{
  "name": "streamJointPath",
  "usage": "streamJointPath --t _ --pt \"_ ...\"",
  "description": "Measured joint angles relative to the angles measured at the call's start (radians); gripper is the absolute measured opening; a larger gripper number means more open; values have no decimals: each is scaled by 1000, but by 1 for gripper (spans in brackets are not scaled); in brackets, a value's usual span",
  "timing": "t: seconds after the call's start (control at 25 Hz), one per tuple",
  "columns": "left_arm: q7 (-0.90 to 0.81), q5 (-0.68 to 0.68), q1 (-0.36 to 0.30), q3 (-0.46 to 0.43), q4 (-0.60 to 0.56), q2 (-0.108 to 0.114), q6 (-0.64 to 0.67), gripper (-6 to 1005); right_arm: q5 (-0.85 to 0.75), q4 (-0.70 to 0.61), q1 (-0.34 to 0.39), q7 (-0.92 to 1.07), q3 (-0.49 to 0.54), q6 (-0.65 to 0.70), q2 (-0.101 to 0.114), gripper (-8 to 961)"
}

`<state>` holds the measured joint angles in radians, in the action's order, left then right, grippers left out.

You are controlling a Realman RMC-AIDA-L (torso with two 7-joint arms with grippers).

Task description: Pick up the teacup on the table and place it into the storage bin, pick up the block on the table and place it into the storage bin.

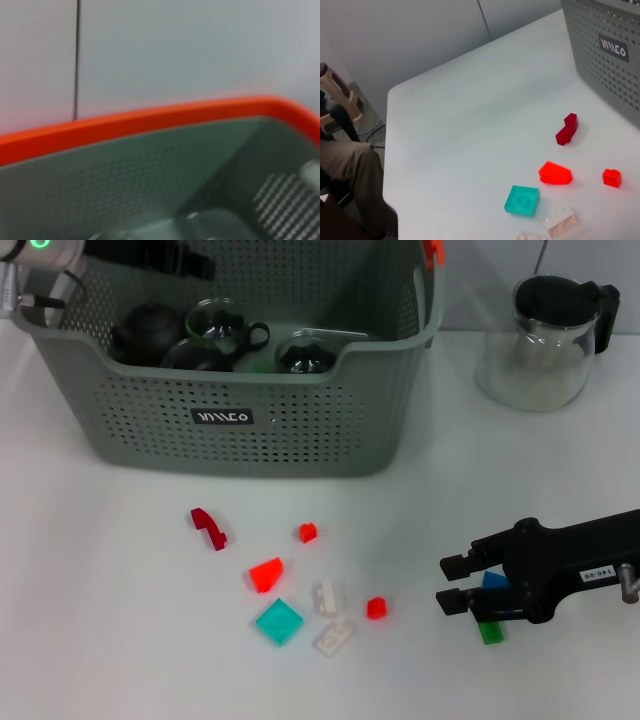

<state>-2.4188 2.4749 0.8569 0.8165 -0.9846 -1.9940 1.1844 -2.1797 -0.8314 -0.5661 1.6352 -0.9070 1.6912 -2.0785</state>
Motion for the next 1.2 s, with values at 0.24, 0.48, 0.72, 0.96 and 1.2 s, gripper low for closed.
streamJointPath --t 0.24,0.48,0.72,0.96,1.2 --pt "280 -445 -161 -147 -101 -32 212 396 3 0 2 0 0 -1 1 463" --pt "594 -823 -316 -280 -75 -35 599 556 6 0 2 0 9 -6 0 462" --pt "926 -593 -470 -300 -113 -109 709 552 7 0 1 -3 44 -23 -6 462" --pt "1256 -432 -559 -275 26 -178 606 555 9 27 -1 -27 65 -34 -12 462" --pt "1362 -418 -548 -277 206 -176 435 558 13 41 -1 -39 73 -35 -14 462"
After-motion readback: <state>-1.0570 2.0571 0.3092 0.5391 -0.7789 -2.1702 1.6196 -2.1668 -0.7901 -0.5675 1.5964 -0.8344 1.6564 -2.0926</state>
